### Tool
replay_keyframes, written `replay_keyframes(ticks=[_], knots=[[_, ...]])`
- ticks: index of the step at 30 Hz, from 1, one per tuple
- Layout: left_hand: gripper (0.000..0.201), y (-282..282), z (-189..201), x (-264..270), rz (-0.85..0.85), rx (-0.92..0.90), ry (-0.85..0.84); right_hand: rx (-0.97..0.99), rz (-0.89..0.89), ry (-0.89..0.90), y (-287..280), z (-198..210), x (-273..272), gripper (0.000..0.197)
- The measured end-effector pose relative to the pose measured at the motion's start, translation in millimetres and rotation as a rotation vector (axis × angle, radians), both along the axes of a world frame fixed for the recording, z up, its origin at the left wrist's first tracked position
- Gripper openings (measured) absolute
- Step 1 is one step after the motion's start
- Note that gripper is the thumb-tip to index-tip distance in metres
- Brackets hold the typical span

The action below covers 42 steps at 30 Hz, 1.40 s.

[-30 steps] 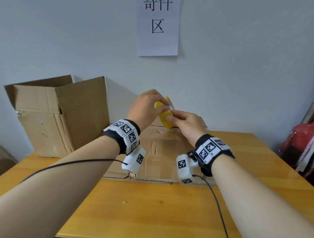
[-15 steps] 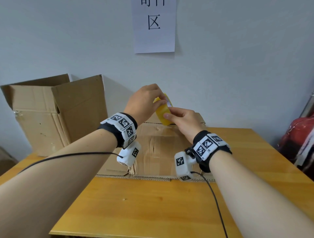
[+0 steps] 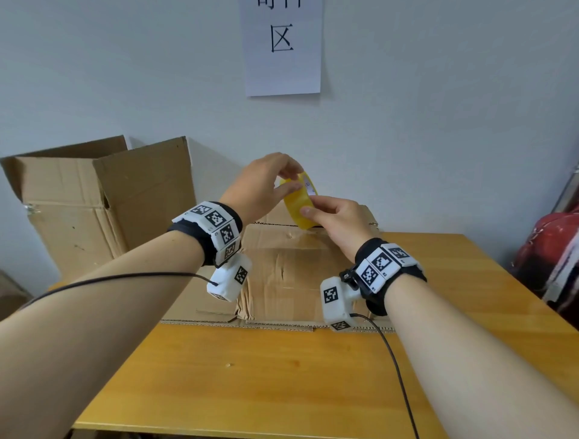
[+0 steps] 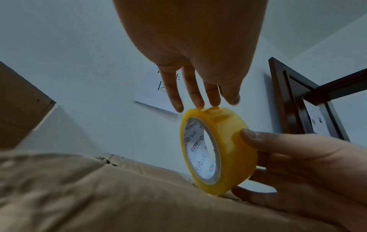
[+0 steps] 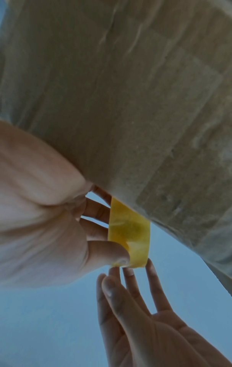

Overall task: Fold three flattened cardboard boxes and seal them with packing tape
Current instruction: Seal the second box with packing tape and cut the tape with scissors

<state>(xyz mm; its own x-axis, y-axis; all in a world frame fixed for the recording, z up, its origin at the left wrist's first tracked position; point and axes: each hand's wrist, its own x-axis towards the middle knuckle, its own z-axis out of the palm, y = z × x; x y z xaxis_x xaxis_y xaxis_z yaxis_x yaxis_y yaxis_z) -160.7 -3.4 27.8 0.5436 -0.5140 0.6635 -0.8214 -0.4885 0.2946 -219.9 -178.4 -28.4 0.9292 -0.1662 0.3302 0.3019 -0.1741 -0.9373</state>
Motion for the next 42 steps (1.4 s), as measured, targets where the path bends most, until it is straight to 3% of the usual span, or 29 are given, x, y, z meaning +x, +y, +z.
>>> replay_keyframes(ticks=[8,16,19,28,37,42], knots=[[0.006,-0.2,-5.8,2.1,-0.005,-0.009,-0.16,-0.015,-0.007,-0.007,-0.2,-0.3,-0.7,0.026],[0.011,-0.6,-1.3,-0.8,0.017,0.181,-0.374,-0.067,-0.016,0.013,2.2,-2.1,2.7,0.019],[0.011,0.1,-6.0,0.3,0.027,0.172,-0.359,-0.069,-0.025,0.023,3.3,-2.6,5.7,0.031],[0.012,-3.1,-13.6,1.6,0.029,0.19,-0.33,-0.061,0.001,0.033,1.2,0.3,0.8,0.018],[0.021,3.0,-16.4,0.6,-0.049,-0.044,-0.042,-0.045,-0.022,0.023,4.6,4.2,-1.8,0.016],[0.019,4.5,-4.7,0.3,-0.031,0.028,-0.033,-0.095,-0.034,0.062,8.7,16.3,-5.0,0.018]])
